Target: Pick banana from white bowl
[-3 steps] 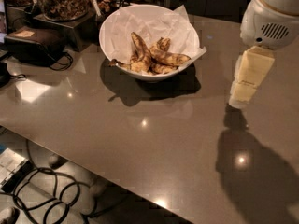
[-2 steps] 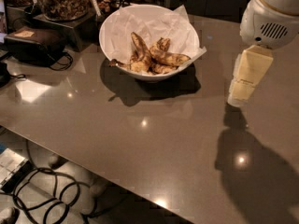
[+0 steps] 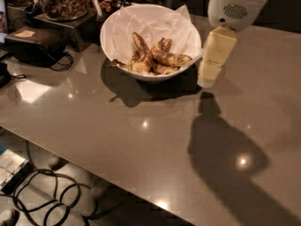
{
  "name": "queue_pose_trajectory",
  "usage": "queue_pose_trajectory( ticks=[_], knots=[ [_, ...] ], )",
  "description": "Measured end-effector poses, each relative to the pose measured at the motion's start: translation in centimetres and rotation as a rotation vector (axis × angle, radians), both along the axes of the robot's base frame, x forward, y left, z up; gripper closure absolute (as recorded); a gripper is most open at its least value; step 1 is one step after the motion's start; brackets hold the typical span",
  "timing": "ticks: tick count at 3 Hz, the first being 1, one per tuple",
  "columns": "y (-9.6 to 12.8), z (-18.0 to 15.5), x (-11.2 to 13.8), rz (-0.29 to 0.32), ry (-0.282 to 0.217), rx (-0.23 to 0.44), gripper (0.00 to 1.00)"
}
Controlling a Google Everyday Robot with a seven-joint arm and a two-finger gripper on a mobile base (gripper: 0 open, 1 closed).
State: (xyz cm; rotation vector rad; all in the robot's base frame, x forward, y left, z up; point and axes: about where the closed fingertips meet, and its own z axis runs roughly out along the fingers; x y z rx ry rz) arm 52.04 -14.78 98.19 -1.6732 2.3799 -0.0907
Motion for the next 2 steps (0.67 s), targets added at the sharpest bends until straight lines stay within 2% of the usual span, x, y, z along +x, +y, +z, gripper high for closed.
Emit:
queue_pose_trajectory(
  ticks=[1,2],
  knots=[
    [4.08,0.43,3.30,0.060,-0.016,-0.016,0.00],
    [5.06,0.72,4.05,0.070,-0.050,0.004,0.00]
  ],
)
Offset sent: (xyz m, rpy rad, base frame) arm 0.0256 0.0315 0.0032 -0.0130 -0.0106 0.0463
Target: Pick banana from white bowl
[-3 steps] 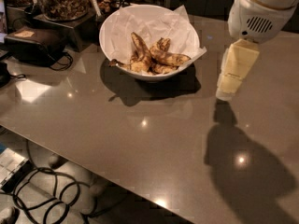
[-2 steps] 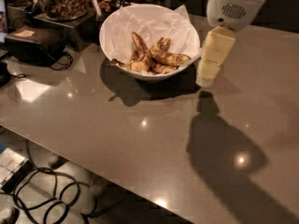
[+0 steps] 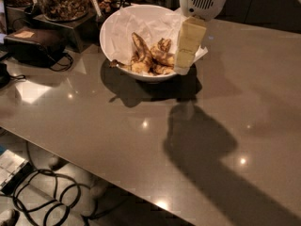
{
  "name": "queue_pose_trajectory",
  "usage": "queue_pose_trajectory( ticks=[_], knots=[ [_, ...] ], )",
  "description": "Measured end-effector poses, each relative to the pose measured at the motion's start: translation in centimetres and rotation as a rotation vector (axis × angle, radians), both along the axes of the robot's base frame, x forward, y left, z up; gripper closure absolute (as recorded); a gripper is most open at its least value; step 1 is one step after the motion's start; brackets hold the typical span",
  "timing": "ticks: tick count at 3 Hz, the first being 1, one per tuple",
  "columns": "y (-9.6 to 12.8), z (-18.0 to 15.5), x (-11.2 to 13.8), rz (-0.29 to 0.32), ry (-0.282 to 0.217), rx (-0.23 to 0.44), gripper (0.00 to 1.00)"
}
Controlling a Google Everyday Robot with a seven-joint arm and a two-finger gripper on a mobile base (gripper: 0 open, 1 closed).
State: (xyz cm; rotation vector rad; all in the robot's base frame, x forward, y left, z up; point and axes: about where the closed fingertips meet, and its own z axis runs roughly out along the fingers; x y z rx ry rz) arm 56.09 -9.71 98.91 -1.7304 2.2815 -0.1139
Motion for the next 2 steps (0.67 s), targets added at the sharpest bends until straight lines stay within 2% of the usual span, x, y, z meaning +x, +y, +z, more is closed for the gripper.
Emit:
queue_pose_trajectory(
  ticks=[1,2],
  knots=[
    [1.1,-0.3,2.1,-0.053,0.015,0.070,0.00],
    [2.2,-0.6,5.1,-0.116,0.052,0.138,0.00]
  ],
)
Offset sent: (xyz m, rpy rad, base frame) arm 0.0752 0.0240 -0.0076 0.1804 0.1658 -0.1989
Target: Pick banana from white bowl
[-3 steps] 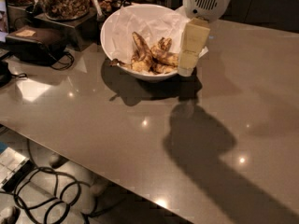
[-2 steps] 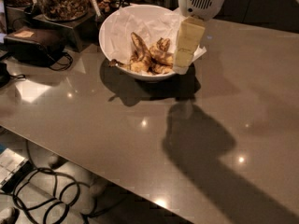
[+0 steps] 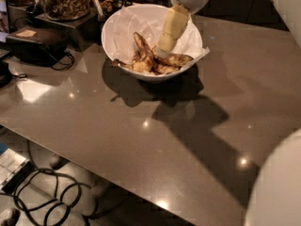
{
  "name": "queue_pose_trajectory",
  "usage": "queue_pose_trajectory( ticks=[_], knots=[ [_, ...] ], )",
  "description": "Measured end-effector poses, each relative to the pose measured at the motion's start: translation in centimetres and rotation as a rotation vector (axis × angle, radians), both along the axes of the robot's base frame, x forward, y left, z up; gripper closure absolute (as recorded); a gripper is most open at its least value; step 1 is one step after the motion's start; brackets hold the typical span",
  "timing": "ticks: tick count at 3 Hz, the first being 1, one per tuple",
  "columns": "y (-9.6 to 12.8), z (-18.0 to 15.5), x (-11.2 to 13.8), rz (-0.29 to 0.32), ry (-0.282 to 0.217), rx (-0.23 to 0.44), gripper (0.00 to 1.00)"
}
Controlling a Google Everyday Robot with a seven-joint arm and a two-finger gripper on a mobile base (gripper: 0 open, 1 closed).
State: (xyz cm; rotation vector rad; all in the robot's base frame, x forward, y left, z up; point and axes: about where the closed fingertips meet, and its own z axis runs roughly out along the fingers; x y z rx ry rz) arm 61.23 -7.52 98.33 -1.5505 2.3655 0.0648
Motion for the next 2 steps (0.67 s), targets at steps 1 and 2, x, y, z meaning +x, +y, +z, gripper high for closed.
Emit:
queue_pose_trajectory(
  ticks=[1,2],
  knots=[
    [1.1,-1.0,2.5,-0.034,0.039,0.047,0.00],
    [1.8,-2.6,4.2,-0.060,0.073,0.064,0.00]
  ],
)
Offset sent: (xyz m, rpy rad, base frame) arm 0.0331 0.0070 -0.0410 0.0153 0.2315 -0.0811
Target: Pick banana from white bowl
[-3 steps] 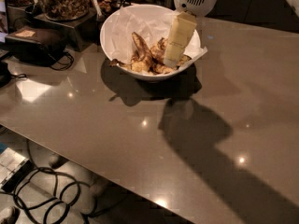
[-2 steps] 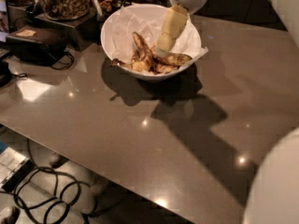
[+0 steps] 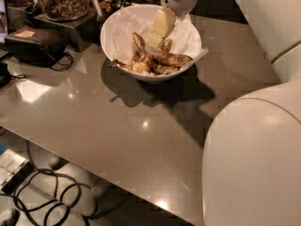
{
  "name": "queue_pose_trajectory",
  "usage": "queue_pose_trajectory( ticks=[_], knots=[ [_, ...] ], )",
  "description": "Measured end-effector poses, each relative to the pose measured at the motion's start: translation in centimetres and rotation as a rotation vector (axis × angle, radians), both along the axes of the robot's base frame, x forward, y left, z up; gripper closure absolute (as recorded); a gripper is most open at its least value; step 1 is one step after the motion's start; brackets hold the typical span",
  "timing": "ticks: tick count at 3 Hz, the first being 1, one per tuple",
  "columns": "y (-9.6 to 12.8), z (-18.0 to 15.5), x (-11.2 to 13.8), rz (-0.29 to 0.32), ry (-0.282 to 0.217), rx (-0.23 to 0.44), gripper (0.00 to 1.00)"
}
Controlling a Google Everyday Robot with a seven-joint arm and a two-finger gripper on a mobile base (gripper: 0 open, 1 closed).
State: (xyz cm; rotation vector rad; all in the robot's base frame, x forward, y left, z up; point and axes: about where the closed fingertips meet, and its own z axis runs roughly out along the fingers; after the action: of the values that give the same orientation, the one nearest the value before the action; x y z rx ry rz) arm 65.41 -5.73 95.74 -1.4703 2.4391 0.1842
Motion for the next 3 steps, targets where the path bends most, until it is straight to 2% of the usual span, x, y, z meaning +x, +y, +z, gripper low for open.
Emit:
queue_pose_trajectory(
  ticks=[1,2,3],
  knots=[
    [0.2,-1.2,0.7,-0.021,0.019,-0.005,0.06],
    [-0.1,-2.5,0.7,-0.041,0.035,-0.012,0.15],
    [-0.5,-3.6,0.4,-0.055,0.051,-0.032,0.19]
  ],
)
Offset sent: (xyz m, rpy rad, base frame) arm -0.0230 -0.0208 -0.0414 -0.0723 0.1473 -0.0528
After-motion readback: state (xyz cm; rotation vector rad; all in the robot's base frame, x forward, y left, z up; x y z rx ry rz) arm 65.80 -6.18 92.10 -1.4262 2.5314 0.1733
